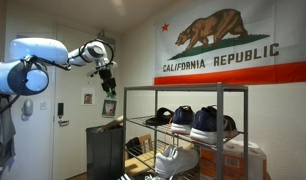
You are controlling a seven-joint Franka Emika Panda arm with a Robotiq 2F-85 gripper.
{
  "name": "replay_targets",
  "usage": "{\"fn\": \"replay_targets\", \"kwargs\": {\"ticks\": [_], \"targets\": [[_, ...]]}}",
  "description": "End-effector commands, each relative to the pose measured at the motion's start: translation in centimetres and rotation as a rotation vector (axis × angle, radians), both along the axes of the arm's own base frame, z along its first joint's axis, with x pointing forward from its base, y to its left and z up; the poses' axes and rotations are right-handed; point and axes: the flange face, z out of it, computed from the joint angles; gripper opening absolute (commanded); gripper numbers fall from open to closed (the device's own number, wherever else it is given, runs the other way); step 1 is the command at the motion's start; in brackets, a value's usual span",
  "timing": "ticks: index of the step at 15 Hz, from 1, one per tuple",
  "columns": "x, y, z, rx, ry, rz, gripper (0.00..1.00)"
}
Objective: Remove the bottle from the black bucket and put it on the second shelf of the shoe rack
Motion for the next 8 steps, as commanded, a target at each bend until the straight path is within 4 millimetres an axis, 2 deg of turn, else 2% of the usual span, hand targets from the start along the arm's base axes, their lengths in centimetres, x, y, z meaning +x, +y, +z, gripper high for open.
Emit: {"fn": "replay_targets", "kwargs": {"ticks": [1, 4, 8], "targets": [[0.0, -2.8, 0.7, -0.005, -0.002, -0.063, 0.42], [1.6, -6.1, -0.4, 0.01, -0.009, -0.096, 0.42], [4.2, -10.5, -3.3, 0.034, -0.052, -0.116, 0.42]]}}
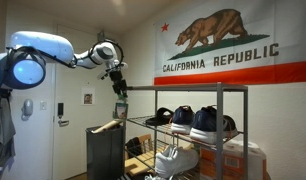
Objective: Remove the bottle from the black bucket and put it on the second shelf of the shoe rack
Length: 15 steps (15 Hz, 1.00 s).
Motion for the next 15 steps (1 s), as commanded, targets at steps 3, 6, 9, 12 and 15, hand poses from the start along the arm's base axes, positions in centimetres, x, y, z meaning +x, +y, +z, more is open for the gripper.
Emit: {"fn": "replay_targets", "kwargs": {"ticks": [3, 6, 9, 12, 15], "targets": [[1.4, -5.4, -5.1, 0.058, -0.023, -0.028, 0.42], [0.8, -6.8, -8.9, 0.082, 0.021, -0.038, 0.42], [-0.9, -7.1, -12.3, 0.09, 0.081, -0.048, 0.42], [-2.4, -7.2, -13.3, 0.096, 0.065, -0.037, 0.42], [-4.1, -7.3, -15.7, 0.095, 0.081, -0.031, 0.42]]}}
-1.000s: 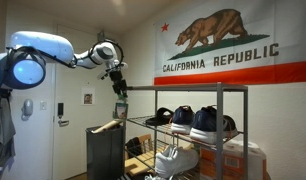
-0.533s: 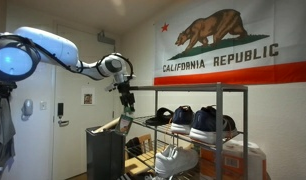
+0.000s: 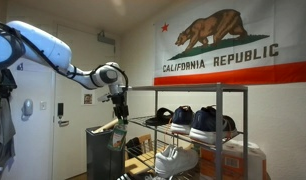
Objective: Remove the bottle from the black bucket and put it on the second shelf of the shoe rack
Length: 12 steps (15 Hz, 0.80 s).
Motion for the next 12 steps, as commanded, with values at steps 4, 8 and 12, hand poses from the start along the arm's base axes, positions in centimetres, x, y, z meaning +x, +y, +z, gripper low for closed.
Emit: {"fn": "replay_targets", "kwargs": {"ticks": [4, 8, 12], "targets": [[-4.3, -0.1, -4.1, 0.01, -0.018, 0.002, 0.42], [-5.5, 0.6, -4.5, 0.01, -0.125, 0.007, 0.42], [-6.8, 1.1, -4.3, -0.052, -0.27, 0.011, 0.42]]}}
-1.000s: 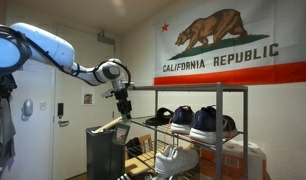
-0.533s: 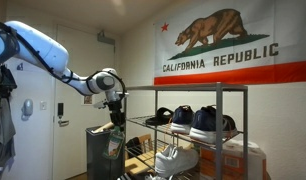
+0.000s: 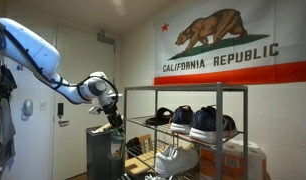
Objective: Remove the bottle from the black bucket and put it on the second shelf of the shoe rack
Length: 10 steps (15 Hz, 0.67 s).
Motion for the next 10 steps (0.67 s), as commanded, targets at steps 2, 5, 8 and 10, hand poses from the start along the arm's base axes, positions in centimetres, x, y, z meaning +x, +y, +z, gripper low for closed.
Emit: {"fn": "replay_targets", "kwargs": {"ticks": [2, 5, 8, 10], "targets": [[-2.8, 0.2, 0.8, -0.082, -0.174, -0.011, 0.42], [-3.6, 0.5, 0.3, -0.151, -0.286, -0.023, 0.42], [-4.1, 1.0, -0.7, -0.2, -0.368, -0.038, 0.42], [-4.3, 1.3, -1.6, -0.221, -0.404, -0.046, 0.42]]}}
